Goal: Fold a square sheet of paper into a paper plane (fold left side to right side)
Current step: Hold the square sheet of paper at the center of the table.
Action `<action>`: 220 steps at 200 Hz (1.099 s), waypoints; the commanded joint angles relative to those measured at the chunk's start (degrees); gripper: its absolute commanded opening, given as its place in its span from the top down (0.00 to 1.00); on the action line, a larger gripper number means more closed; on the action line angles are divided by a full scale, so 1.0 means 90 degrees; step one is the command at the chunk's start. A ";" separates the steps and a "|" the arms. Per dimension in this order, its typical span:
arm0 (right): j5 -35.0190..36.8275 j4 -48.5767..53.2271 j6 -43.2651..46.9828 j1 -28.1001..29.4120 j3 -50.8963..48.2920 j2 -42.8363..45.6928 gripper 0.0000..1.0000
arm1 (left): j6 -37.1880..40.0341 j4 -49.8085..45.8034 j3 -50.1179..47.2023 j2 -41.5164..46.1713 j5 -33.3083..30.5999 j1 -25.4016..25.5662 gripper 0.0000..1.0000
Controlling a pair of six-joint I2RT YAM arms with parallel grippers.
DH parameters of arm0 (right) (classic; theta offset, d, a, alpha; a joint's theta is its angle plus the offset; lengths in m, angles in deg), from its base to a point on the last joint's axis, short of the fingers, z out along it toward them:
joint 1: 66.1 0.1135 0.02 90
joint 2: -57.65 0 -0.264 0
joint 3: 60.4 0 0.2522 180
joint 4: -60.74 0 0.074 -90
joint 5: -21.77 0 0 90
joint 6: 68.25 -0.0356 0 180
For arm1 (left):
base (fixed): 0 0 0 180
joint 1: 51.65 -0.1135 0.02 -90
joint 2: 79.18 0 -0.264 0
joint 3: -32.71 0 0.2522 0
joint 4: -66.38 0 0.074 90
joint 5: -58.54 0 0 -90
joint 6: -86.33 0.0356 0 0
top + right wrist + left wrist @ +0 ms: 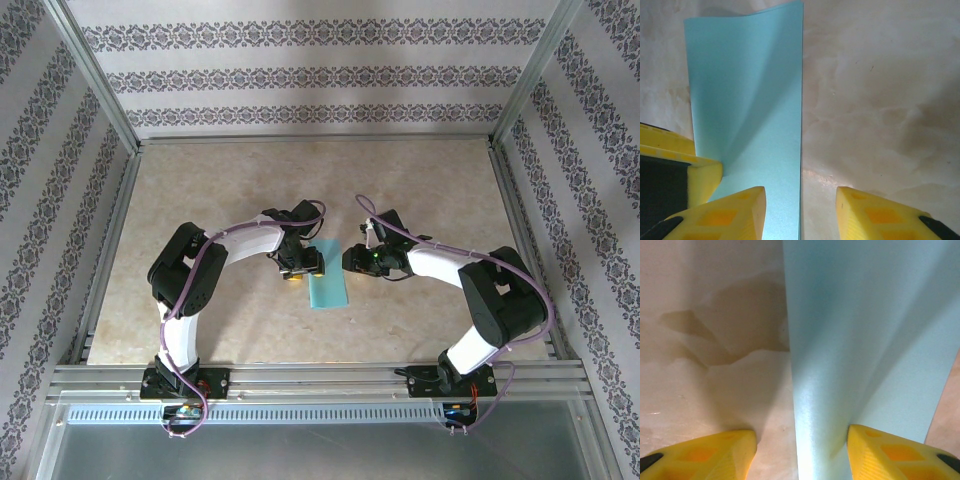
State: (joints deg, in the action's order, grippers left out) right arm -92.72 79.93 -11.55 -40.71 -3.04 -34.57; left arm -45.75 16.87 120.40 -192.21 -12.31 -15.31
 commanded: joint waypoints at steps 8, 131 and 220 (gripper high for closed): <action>-0.0149 -0.0093 -0.0118 0.0070 0.0068 -0.0104 0.58 | -0.0116 0.1163 -0.0473 -0.0829 0.0011 0.0135 0.46; -0.0732 -0.0533 -0.0294 0.0275 0.0370 -0.0618 0.88 | -0.0027 0.1081 -0.0442 -0.0837 0.0011 0.0128 0.46; -0.0435 -0.0291 -0.0307 0.0342 0.0337 -0.1107 0.96 | 0.0006 0.1081 -0.0420 -0.0822 0.0020 0.0133 0.46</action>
State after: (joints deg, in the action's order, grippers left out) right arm -98.14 75.51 -14.13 -38.18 -0.18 -43.01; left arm -46.36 17.51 119.85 -191.99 -12.26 -15.38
